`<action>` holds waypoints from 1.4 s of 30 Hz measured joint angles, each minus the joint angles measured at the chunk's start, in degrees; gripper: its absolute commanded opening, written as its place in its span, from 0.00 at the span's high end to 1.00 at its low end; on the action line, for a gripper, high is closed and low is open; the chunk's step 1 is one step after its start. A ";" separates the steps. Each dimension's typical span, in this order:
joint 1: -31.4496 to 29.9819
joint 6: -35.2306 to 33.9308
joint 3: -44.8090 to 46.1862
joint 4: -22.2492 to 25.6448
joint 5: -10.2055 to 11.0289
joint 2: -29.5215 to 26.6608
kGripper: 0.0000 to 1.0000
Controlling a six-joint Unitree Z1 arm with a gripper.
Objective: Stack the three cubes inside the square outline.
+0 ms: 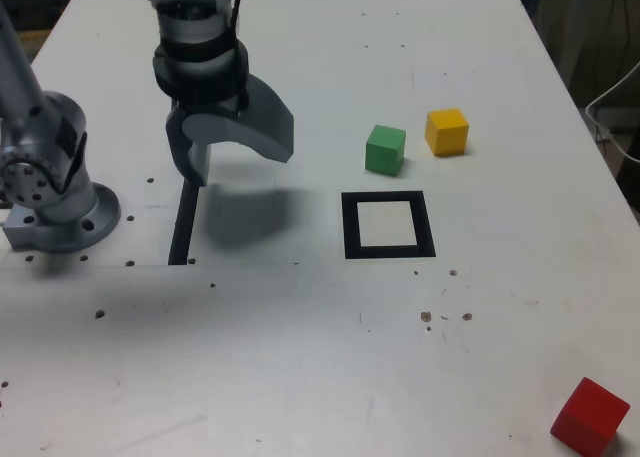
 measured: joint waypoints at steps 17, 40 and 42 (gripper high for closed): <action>0.00 1.76 -1.22 1.65 1.91 -0.05 0.00; -15.13 -14.85 -25.82 12.37 -9.66 9.49 0.01; -15.48 -16.00 -27.46 12.80 -10.05 10.47 0.01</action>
